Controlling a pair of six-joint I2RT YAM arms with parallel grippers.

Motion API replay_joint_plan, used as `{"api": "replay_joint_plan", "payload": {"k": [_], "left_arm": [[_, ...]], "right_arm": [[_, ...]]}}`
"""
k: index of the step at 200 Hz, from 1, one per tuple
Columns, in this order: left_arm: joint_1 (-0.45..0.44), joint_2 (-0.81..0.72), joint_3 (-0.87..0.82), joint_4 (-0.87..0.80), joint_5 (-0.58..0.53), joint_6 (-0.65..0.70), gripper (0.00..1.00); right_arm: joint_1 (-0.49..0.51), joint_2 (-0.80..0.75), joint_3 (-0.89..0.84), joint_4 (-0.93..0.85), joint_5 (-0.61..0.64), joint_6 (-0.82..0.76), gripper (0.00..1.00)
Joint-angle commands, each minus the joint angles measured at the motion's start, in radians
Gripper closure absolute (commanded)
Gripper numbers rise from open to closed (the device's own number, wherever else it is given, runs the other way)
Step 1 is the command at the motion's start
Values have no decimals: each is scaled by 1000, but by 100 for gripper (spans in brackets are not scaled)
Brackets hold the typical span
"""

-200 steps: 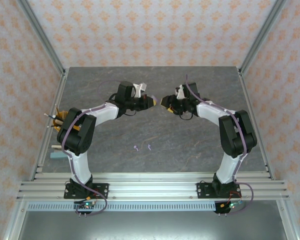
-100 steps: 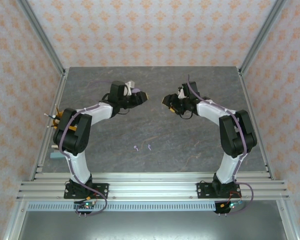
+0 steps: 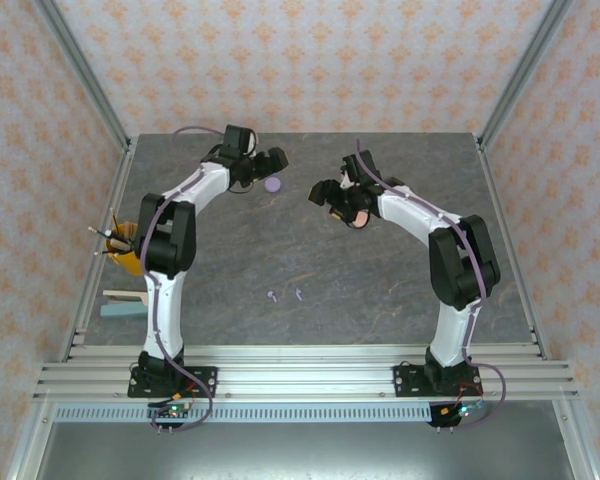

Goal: Insert the wireless bluetooth earbuds into the charging case

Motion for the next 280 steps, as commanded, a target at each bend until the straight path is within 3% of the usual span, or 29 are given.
{"api": "replay_joint_plan", "payload": {"k": [1, 78, 136, 177, 213, 234, 250, 280], "left_arm": [[-4, 91, 151, -208, -31, 55, 4], [-4, 365, 560, -365, 20, 19, 3], [-56, 364, 541, -380, 136, 64, 3], [-111, 236, 311, -280, 219, 105, 3], [-178, 40, -16, -98, 268, 60, 4], [-192, -126, -242, 58, 201, -58, 3], [-175, -259, -375, 107, 59, -132, 2], [-101, -394, -442, 98, -13, -198, 0]], "right_arm": [[2, -18, 21, -46, 34, -17, 30], [2, -100, -25, -67, 46, -22, 30], [2, -127, -35, -81, 63, -27, 30], [3, -160, -54, -80, 88, -24, 30], [2, -213, -95, -80, 139, -5, 30], [2, -258, -124, -91, 181, 18, 30], [2, -289, -145, -105, 222, 41, 30], [2, -218, -61, -209, 291, 73, 30]]}}
